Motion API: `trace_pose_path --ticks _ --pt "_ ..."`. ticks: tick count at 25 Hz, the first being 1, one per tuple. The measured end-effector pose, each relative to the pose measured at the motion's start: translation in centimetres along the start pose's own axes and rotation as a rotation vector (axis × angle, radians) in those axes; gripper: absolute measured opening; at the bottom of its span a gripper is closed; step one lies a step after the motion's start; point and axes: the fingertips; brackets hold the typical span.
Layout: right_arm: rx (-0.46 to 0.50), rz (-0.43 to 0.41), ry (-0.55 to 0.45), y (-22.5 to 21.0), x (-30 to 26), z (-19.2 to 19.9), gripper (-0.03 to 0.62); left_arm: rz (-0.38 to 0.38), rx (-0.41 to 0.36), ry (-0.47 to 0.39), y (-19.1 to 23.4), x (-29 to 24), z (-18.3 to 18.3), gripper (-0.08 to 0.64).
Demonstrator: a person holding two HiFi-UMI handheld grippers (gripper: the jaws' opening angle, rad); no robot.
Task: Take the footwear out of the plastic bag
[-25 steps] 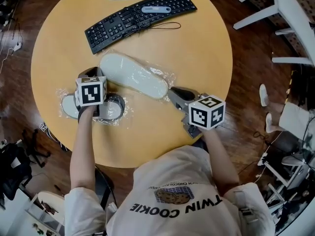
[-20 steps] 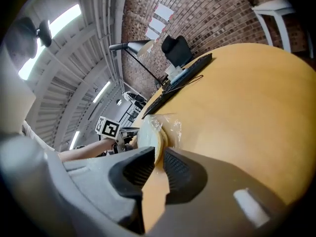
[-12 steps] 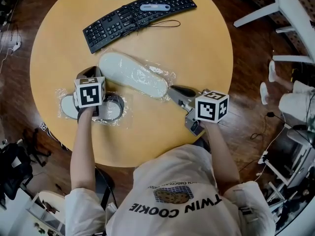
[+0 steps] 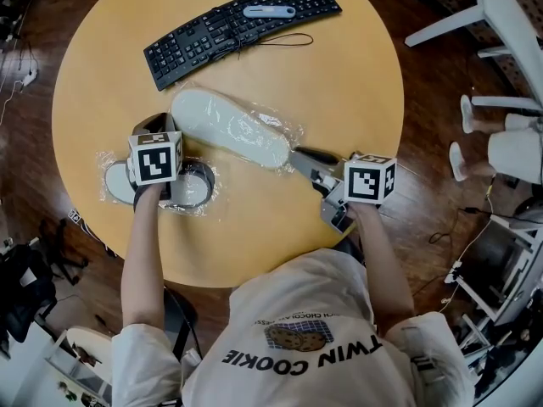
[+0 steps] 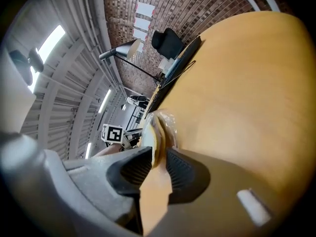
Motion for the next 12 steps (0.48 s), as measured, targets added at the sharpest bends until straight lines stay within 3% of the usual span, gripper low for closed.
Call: trace_pose_path --ticks 12 --pt "-0.052 0.0 0.102 0.3 -2.4 -0.5 0.149 -0.004 -0.005 -0.007 0.0 0.0 0.0 -0.002"
Point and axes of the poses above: the fingertips, and each gripper's own axes: x backward along the fingers, y to its left, z out of its underside, and after that the axes turned 14 degrees about y, right-handed
